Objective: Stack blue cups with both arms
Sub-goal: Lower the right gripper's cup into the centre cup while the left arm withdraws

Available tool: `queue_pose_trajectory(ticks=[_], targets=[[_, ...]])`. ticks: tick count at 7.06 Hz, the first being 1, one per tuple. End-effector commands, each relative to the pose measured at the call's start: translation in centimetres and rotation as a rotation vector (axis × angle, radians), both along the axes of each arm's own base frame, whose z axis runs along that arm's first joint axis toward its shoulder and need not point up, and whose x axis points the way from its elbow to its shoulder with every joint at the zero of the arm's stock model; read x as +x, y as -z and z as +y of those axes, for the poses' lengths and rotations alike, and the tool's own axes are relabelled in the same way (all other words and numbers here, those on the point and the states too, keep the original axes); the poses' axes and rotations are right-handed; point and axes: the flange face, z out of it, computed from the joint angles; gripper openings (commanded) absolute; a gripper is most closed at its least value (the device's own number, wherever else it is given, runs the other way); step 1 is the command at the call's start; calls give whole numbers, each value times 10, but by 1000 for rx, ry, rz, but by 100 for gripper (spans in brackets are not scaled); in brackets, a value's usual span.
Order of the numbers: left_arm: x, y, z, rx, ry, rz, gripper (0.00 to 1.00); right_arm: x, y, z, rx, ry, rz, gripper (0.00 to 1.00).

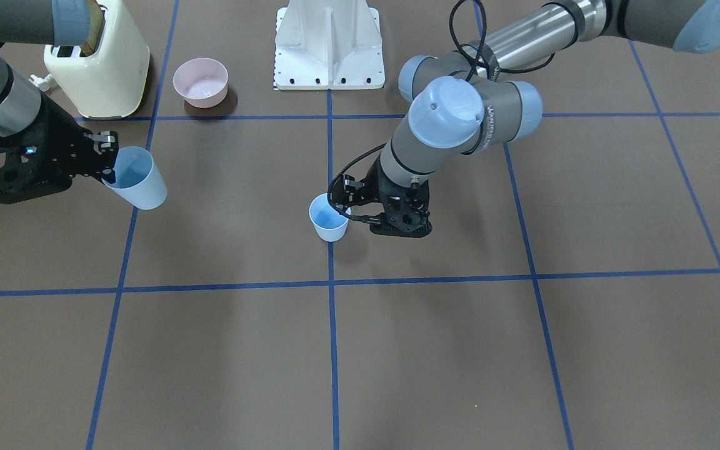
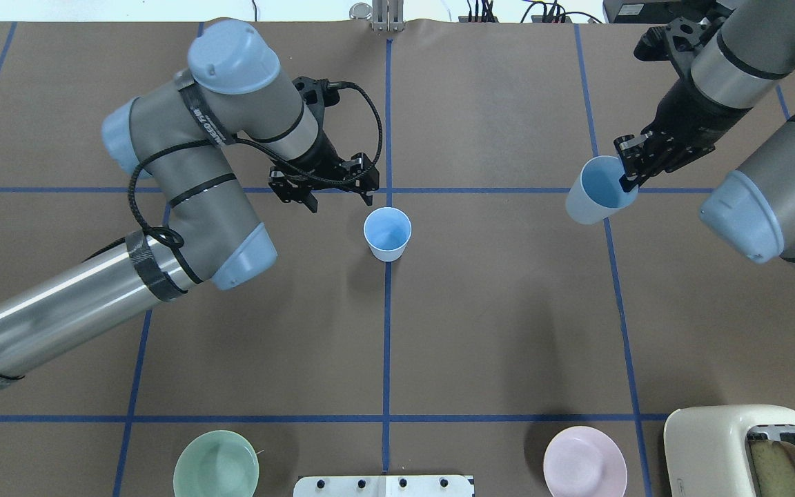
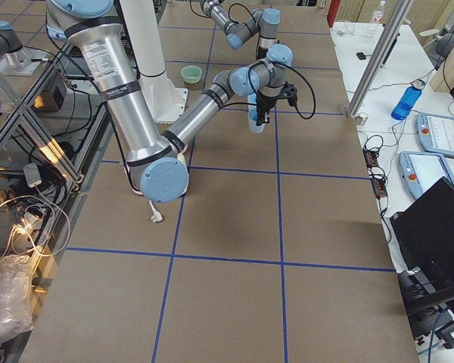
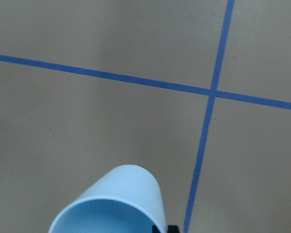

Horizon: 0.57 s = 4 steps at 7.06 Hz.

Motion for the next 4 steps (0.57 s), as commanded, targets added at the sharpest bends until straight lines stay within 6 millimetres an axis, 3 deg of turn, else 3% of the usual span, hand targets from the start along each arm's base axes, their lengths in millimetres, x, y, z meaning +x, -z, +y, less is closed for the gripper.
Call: queue_pose_trajectory(ticks=[1, 2, 4], targets=[[-72, -44, -18, 67, -27, -49, 97, -43, 40, 6, -30, -3, -14, 11], [-101, -51, -15, 117, -58, -81, 97, -65, 60, 2, -43, -4, -22, 11], [-141, -94, -22, 174, -86, -125, 97, -118, 90, -4, -68, -42, -39, 11]])
